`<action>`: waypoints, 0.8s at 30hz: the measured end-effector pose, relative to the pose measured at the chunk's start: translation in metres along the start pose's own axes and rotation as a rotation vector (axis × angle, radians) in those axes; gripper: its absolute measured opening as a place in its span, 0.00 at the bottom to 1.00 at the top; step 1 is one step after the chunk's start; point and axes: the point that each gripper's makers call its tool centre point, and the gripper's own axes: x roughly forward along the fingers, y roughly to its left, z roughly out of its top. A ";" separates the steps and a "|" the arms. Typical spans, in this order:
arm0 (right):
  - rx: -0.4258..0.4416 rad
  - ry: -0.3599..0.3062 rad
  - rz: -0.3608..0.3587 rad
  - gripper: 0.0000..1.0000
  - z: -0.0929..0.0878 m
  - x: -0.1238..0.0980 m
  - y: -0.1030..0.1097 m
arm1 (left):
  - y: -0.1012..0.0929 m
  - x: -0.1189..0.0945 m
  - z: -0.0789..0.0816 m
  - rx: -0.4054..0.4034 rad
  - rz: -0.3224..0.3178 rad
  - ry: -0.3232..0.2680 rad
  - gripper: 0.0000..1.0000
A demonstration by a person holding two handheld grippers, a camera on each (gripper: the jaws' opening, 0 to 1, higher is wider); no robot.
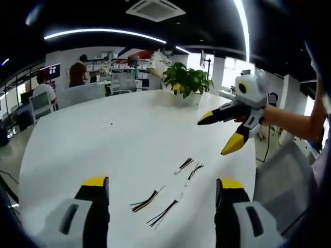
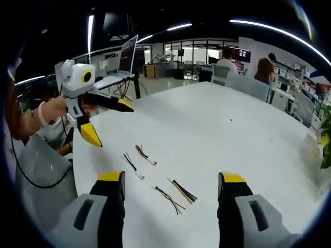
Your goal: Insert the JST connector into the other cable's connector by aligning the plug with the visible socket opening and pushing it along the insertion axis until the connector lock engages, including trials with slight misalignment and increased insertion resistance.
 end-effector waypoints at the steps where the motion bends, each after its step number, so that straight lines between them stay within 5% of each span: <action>1: -0.003 -0.001 -0.001 0.71 0.000 0.000 0.000 | 0.001 -0.001 -0.001 0.001 0.005 -0.003 0.82; 10: -0.011 0.008 0.005 0.70 -0.008 0.007 0.000 | 0.006 0.002 -0.014 -0.034 0.022 0.020 0.80; 24: -0.003 0.049 0.029 0.68 -0.025 0.029 -0.006 | -0.001 0.024 -0.034 -0.016 -0.050 0.093 0.78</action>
